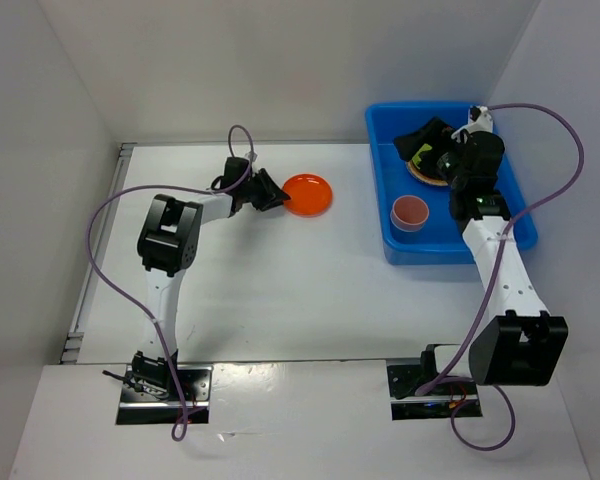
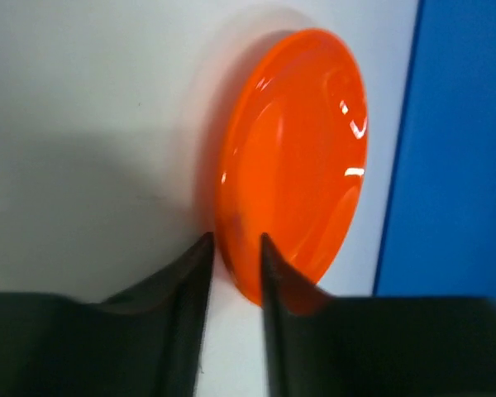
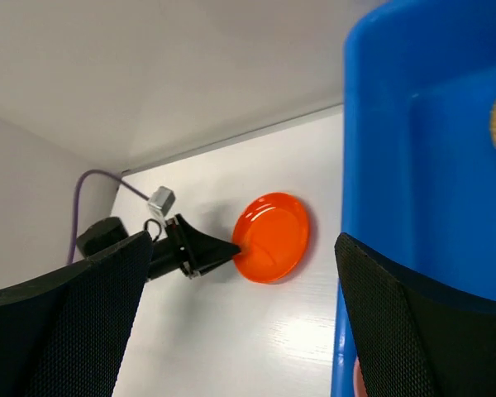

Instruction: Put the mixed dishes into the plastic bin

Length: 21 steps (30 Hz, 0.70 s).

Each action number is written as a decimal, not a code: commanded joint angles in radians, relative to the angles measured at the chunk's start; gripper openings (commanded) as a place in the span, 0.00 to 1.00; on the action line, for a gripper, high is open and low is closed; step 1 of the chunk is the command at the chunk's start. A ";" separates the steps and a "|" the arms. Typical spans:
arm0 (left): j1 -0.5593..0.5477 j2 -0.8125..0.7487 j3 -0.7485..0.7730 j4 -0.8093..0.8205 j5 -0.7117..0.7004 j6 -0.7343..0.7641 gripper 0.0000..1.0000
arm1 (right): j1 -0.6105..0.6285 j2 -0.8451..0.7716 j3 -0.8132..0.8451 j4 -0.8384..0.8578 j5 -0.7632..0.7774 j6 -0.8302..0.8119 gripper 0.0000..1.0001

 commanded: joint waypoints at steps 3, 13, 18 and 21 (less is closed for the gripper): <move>-0.010 0.027 -0.018 0.047 0.012 -0.068 0.02 | 0.018 0.012 0.073 0.027 -0.152 -0.069 0.95; 0.089 -0.235 -0.123 0.162 0.258 -0.103 0.00 | 0.130 0.173 0.180 0.018 -0.376 -0.125 0.97; 0.111 -0.382 -0.161 0.171 0.353 -0.103 0.00 | 0.174 0.262 0.246 -0.062 -0.385 -0.161 0.97; 0.120 -0.444 -0.161 0.116 0.364 -0.074 0.00 | 0.193 0.313 0.255 -0.073 -0.459 -0.170 0.97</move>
